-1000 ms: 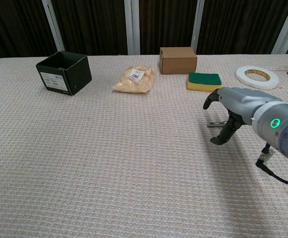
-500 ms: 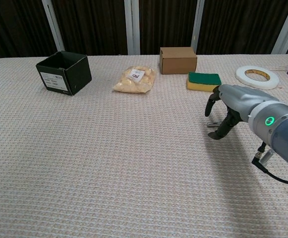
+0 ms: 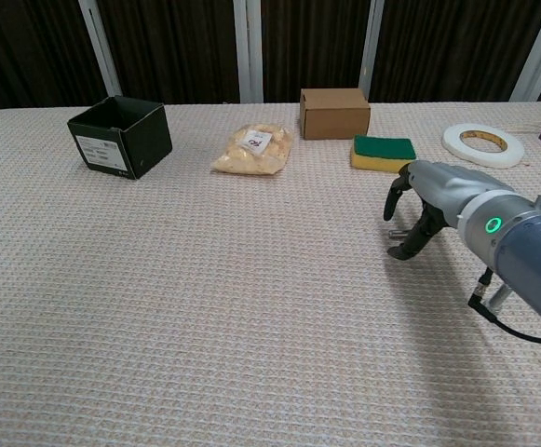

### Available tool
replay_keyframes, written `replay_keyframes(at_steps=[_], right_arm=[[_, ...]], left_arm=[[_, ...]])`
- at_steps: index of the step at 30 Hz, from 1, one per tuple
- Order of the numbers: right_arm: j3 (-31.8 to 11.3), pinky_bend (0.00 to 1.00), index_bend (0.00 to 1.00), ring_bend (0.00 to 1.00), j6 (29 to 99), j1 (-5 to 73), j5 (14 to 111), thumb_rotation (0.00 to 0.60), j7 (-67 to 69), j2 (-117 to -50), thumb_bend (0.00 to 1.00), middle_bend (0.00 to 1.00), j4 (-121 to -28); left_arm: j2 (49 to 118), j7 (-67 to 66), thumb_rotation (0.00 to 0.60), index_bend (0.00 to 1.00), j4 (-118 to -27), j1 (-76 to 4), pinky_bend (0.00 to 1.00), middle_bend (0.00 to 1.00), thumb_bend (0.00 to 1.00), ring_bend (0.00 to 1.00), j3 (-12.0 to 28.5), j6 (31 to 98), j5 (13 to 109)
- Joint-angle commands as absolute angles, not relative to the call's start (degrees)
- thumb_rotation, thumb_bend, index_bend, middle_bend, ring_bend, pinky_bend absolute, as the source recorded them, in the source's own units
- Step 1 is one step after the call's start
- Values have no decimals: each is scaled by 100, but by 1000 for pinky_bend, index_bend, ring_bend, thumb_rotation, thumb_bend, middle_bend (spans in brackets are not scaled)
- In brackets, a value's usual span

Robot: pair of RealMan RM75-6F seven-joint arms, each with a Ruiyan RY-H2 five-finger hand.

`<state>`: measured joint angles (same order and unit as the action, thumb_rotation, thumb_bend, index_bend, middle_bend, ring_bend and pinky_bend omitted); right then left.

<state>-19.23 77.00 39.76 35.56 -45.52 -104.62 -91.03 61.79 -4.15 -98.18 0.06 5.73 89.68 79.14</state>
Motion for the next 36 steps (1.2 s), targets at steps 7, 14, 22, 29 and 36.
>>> replay_keyframes(at_steps=[7,14,22,29,36], right_arm=[[-1966,36,463,86,7598,4031,3566,600,-4436,-10572,304,34,-8836],[-2012,36,475,88,7537,4071,3538,600,-4422,-10591,347,36,-8717],[-2042,36,495,89,7480,4081,3490,600,-4397,-10577,355,38,-8617],[-2041,36,515,91,7416,4080,3460,600,-4343,-10601,355,43,-8476],[-2042,36,524,91,7355,4089,3429,600,-4306,-10641,356,43,-8374]], left_arm=[[6180,-418,600,54,-9816,-9,154,40,122,0,587,8948,7889],[6189,-439,600,58,-9817,-20,154,40,122,0,598,8937,7865],[6206,-488,600,58,-9828,-30,154,39,122,0,599,8935,7858],[6203,-468,600,58,-9827,-11,154,39,122,0,601,8968,7856],[6199,-468,600,58,-9827,-17,154,40,122,0,593,8959,7870]])
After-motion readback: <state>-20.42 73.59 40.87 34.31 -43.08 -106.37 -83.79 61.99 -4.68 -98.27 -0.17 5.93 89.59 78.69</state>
